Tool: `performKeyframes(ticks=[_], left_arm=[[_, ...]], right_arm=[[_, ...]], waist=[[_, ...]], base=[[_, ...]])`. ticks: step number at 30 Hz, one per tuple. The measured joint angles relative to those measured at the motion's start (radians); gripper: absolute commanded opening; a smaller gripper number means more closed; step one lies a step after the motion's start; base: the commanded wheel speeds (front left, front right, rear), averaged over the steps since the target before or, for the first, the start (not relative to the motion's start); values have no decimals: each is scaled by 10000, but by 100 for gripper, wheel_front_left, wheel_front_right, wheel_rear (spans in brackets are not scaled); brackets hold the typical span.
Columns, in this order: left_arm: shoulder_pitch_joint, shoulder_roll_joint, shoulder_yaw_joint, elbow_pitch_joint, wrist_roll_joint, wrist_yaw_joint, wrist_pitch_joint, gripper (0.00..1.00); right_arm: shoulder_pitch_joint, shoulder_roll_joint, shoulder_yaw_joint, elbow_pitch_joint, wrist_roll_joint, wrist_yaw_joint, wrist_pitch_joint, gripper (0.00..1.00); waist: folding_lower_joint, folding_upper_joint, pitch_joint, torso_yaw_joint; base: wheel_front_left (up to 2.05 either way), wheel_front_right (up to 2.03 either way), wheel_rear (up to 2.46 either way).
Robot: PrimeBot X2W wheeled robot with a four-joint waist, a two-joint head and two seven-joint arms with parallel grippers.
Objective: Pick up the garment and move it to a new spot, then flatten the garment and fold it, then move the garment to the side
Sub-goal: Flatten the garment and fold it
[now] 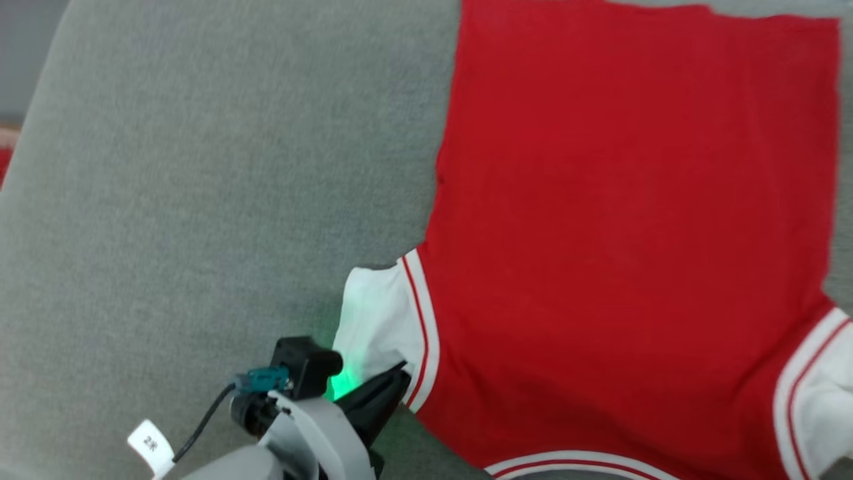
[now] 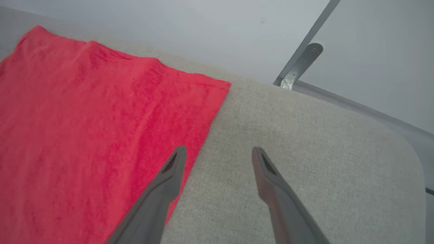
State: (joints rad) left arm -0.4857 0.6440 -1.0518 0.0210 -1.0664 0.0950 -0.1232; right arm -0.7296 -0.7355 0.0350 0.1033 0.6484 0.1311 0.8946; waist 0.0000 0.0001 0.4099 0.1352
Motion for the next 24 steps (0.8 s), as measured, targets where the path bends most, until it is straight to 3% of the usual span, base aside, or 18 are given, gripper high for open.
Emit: performKeyframes(ticks=[5, 9, 19, 20, 22, 23, 24], left_arm=[[-508, -173, 35, -151, 305, -167, -84, 0], [-781, -334, 44, -314, 414, -385, -153, 0], [-1145, -616, 48, -541, 648, -700, -395, 0], [-1168, -640, 38, -541, 648, -711, -401, 0], [-1202, -683, 29, -541, 648, -748, -405, 0], [-1207, -692, 29, -541, 648, -755, -416, 0], [-1206, -692, 29, -531, 646, -771, -420, 0]], right_arm=[[-2277, 65, 834, 1685, -685, 2, 1012, 100], [-3544, 305, 842, 3175, -1294, 0, 1108, 100], [-4977, 679, 1227, 5009, -1908, -8, 940, 100], [-5065, 656, 1258, 5091, -1908, -8, 928, 78], [-5139, 591, 1361, 5200, -1910, -10, 786, 18], [-5145, 581, 1398, 5235, -1910, -10, 677, 0], [-5149, 581, 1432, 5285, -1898, -10, 604, 0]], waist=[[0, 0, 812, 383], [0, 0, 1463, 689], [0, 0, 2599, 1395], [-1, 0, 2659, 1441], [0, 0, 2727, 1513], [0, 0, 2729, 1527], [0, 0, 2714, 1528]], base=[[0, 0, 0], [0, 0, 0], [0, 0, 0], [0, 0, 0], [0, 0, 0], [0, 0, 0], [0, 0, 0]])
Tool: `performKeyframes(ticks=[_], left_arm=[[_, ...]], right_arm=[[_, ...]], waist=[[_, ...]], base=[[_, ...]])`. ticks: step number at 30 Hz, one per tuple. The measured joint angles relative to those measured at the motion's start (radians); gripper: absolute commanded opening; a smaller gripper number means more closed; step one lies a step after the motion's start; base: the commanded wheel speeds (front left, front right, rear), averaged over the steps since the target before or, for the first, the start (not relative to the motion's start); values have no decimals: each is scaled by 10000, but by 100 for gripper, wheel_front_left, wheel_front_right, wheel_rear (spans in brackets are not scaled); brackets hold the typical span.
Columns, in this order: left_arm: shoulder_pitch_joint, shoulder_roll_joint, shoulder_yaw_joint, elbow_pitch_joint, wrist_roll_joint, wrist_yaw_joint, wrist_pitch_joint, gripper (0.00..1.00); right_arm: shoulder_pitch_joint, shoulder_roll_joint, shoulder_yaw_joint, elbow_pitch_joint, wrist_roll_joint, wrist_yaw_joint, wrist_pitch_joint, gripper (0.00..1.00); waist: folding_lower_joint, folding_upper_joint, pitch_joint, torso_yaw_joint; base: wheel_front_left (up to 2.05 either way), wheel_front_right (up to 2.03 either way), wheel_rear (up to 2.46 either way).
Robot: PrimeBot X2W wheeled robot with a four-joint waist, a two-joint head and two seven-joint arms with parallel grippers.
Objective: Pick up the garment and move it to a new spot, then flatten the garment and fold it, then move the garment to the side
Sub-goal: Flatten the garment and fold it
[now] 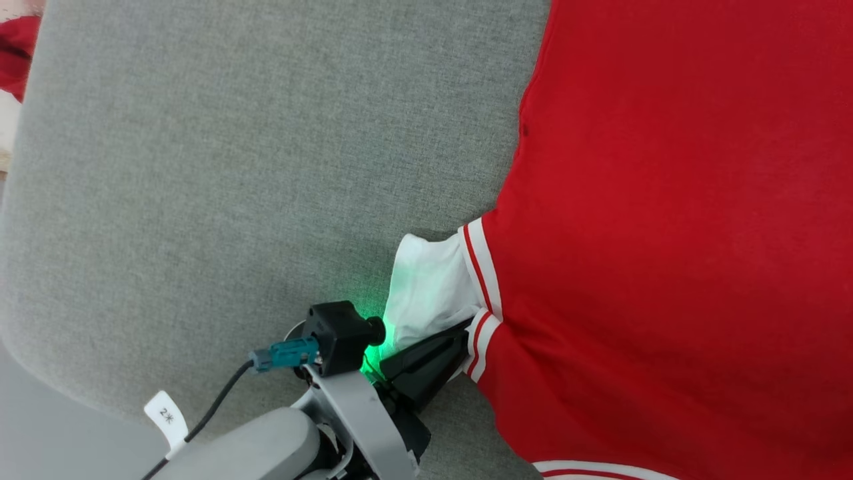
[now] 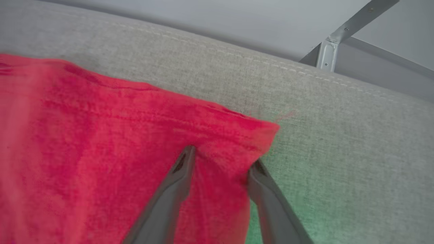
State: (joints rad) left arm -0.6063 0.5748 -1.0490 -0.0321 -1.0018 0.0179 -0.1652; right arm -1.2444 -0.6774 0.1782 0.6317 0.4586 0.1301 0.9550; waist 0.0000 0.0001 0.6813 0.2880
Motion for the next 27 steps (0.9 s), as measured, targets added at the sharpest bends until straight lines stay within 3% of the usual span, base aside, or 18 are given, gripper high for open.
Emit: performKeyframes(ticks=[6, 11, 17, 22, 27], left_arm=[[68, -65, 29, 268, -63, -19, -174, 0], [371, -98, 244, 579, -403, 86, -380, 0], [919, 416, 430, 943, -709, 428, -412, 0], [1413, 752, 420, 782, -897, 748, -316, 0], [1722, 1189, 426, 545, -1009, 980, -232, 0]], right_arm=[[200, 134, 295, 355, 395, 4, -598, 0], [1255, -6, 798, 123, 1072, 4, -1227, 0], [3569, -844, 1586, -1398, 2487, 4, -1432, 0], [5730, -1747, 1666, -2819, 3440, 6, -1492, 0], [7875, -2242, 1429, -4288, 4004, 6, -1467, 0]], waist=[[0, 0, -334, -120], [0, 0, -934, -303], [0, 0, -1931, -613], [0, 0, -2746, -1023], [0, 0, -3329, -1627]], base=[[0, 0, 0], [0, 0, 0], [0, 0, 0], [0, 0, 0], [0, 0, 0]])
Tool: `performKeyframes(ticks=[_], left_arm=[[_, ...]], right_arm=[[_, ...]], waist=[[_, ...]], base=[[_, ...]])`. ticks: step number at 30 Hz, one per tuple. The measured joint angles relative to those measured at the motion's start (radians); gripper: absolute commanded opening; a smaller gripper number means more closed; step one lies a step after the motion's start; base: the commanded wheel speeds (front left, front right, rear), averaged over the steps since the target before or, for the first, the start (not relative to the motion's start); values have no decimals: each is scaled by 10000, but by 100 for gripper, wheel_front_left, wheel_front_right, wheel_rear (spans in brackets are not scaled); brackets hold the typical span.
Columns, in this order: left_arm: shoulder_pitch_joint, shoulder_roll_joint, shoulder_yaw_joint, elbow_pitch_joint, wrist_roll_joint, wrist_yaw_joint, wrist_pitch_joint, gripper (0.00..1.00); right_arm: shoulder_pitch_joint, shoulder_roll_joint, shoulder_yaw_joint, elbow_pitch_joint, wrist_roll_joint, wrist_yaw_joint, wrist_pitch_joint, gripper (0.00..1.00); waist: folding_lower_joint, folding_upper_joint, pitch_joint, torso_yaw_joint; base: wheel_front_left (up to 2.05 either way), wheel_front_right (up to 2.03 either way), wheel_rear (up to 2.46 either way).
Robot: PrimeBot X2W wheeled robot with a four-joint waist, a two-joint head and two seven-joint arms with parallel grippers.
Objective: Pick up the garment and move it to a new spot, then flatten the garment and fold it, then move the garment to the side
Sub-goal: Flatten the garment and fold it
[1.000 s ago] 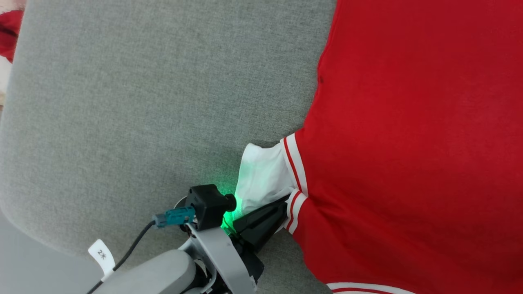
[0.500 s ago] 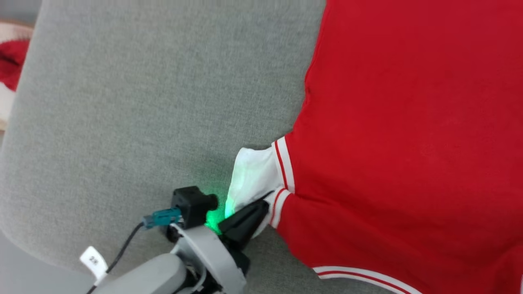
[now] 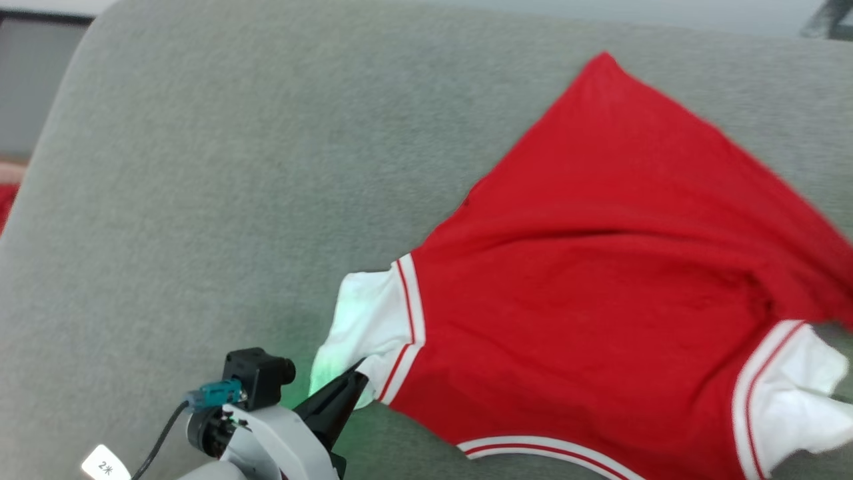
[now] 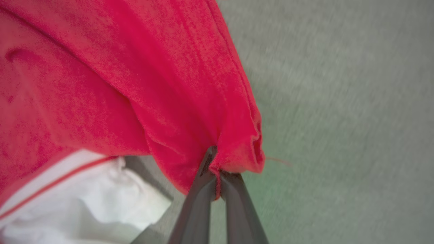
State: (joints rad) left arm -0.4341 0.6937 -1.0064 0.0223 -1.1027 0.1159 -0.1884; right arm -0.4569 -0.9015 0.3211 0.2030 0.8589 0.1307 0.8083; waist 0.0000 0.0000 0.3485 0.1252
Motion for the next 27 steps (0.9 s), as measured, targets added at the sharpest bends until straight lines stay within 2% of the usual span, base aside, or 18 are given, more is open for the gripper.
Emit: performKeyframes(ticks=[6, 11, 16, 17, 18, 19, 20, 24, 27], left_arm=[[95, 301, 52, -284, 6, 259, 94, 0], [135, 500, 73, -504, -36, 405, 209, 0], [135, 606, 79, -683, -44, 502, 297, 0], [136, 621, 79, -694, -48, 514, 299, 0], [135, 629, 77, -711, -48, 518, 311, 0], [135, 629, 75, -729, -48, 520, 314, 0], [136, 631, 71, -740, -48, 529, 345, 0], [135, 602, 29, -805, -35, 543, 355, 0], [111, 491, 4, -846, 40, 543, 332, 0]], right_arm=[[2491, 73, -573, -1578, 332, 0, 215, 0], [4215, 717, -890, -2558, 449, 0, 525, 0], [5174, 1327, -1091, -3219, 119, -2, 848, 0], [5238, 1423, -1206, -3354, 17, -2, 842, 10], [5248, 1526, -1346, -3461, -107, -2, 748, 39], [5236, 1605, -1528, -3551, -288, -2, 665, 82], [5205, 1638, -1697, -3641, -447, -2, 621, 100], [4933, 1814, -2600, -4034, -594, 0, 723, 100], [4262, 1641, -3149, -4360, -871, 0, 809, 100]], waist=[[0, 0, -421, -743], [0, 0, -618, -1229], [0, 0, -745, -1503], [0, 1, -763, -1538], [0, 0, -781, -1565], [0, 0, -803, -1581], [0, 0, -825, -1590], [0, 0, -876, -1524], [0, 0, -857, -1366]], base=[[0, 0, 0], [0, 0, 0], [0, 0, 0], [0, 0, 0], [0, 0, 0], [0, 0, 0], [0, 0, 0], [0, 0, 0], [0, 0, 0]])
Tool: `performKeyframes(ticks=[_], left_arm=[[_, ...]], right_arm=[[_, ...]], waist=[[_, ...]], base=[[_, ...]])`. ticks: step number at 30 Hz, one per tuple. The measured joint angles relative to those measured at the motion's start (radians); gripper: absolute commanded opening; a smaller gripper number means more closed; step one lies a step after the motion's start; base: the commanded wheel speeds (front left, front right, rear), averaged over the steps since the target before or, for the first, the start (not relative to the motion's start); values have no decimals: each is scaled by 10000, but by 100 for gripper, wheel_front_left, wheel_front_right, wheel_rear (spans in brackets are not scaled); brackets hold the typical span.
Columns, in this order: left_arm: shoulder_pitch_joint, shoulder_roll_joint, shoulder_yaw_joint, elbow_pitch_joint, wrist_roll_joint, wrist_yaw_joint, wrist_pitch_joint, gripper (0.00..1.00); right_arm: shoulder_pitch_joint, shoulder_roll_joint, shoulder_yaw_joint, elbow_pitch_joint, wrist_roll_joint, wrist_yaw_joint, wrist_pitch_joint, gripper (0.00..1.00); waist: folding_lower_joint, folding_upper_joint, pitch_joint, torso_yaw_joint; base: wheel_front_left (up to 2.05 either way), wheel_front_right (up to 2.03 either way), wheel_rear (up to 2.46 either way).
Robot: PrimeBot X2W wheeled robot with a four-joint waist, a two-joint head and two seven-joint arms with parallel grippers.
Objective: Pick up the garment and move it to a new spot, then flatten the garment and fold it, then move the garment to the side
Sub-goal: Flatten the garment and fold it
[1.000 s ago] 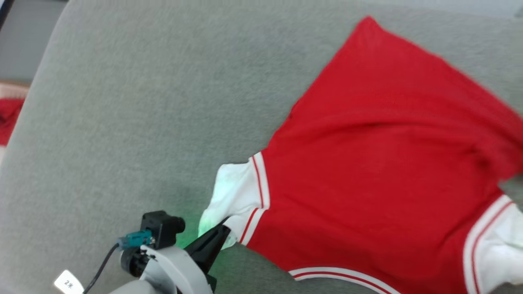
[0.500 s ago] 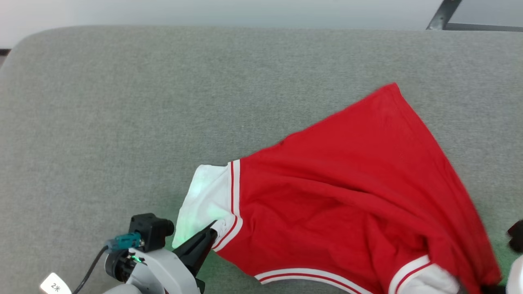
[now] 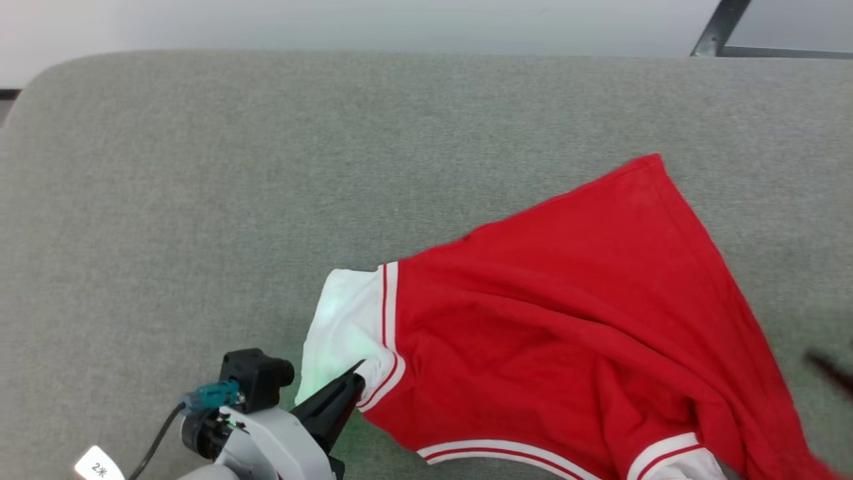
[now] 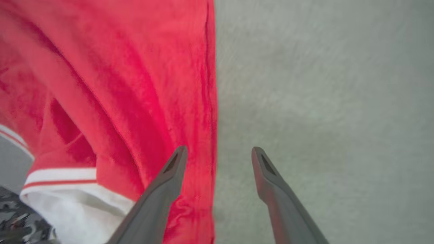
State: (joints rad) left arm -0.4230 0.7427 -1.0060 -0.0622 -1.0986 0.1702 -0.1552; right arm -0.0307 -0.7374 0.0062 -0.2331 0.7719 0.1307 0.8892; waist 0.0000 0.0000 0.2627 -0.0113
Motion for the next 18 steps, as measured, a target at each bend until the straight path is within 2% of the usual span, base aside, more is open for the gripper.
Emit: performKeyframes(ticks=[3, 7, 13, 18], left_arm=[[-68, -104, -31, -19, 92, -4, -40, 0], [-134, -303, -86, 42, 178, -35, -104, 0], [-312, -550, -165, 104, 316, -134, -142, 0], [-540, -823, -203, 284, 407, -305, -211, 0]], right_arm=[[-1232, -238, -153, -104, -629, -2, -219, 100], [-3192, -291, 794, 382, -1559, 0, -619, 100], [-5605, 627, 2495, 2575, -1666, -2, -660, 100], [-7074, 803, 3555, 4642, -1902, 0, -892, 100]], waist=[[0, 0, 102, 184], [0, 0, 311, 477], [0, 0, 669, 991], [0, 0, 1063, 1411]], base=[[0, 0, 0], [0, 0, 0], [0, 0, 0], [0, 0, 0]])
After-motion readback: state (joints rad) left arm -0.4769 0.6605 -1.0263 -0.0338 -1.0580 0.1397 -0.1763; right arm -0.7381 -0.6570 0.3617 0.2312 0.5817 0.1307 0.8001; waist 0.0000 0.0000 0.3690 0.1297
